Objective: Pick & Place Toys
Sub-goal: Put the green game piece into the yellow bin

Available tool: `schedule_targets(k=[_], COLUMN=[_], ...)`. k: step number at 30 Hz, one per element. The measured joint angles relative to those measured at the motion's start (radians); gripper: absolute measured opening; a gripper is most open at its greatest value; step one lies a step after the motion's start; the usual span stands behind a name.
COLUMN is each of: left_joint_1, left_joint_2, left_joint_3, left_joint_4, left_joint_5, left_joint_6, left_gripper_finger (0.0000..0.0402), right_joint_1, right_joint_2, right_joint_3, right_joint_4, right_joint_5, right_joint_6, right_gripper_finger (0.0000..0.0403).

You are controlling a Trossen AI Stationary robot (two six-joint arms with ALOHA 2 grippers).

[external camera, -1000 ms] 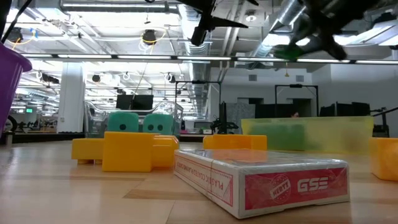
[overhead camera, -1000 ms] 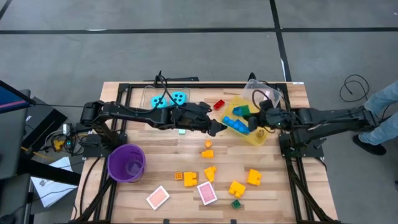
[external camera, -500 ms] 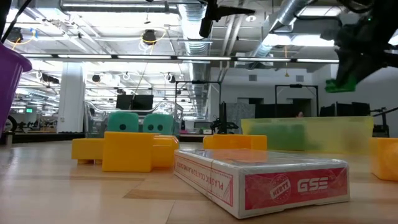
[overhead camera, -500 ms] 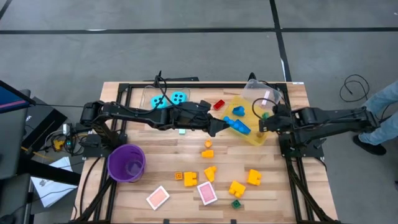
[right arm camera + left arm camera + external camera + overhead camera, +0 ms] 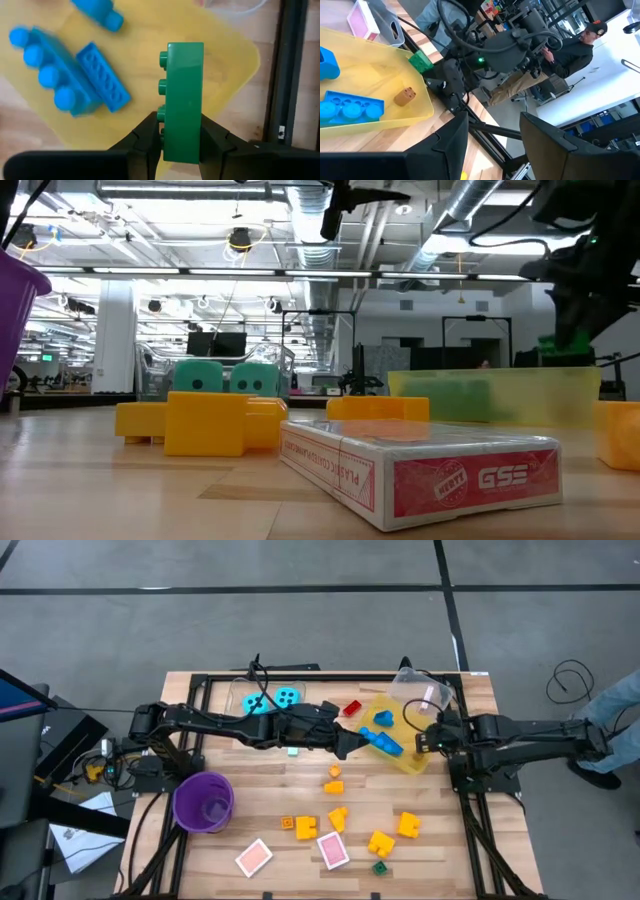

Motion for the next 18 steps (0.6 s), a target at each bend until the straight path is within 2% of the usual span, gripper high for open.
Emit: schedule_targets(k=[8,13,18], left_joint_1=[0.000,0.000,0.000], left_joint_2=[0.000,0.000,0.000], left_joint_3=[0.000,0.000,0.000], left_joint_4=[0.016,0.016,0.016], left_joint_5=[0.000,0.000,0.000], left_joint_6=[0.000,0.000,0.000], left_gripper_finger=[0.0169,0.0165,0.0163], right_joint_1=[-0.095,-0.099,-0.099], right_joint_2=[0.000,0.000,0.000], right_joint_3=[0.003,0.003,0.003], right_joint_4=[0.006,0.016,0.012], right_joint_5=[0.013,-0.011,-0.012], right_joint_6=[0.012,-0.064,-0.067], right_gripper_finger=[0.0088,0.0088,0.0088])
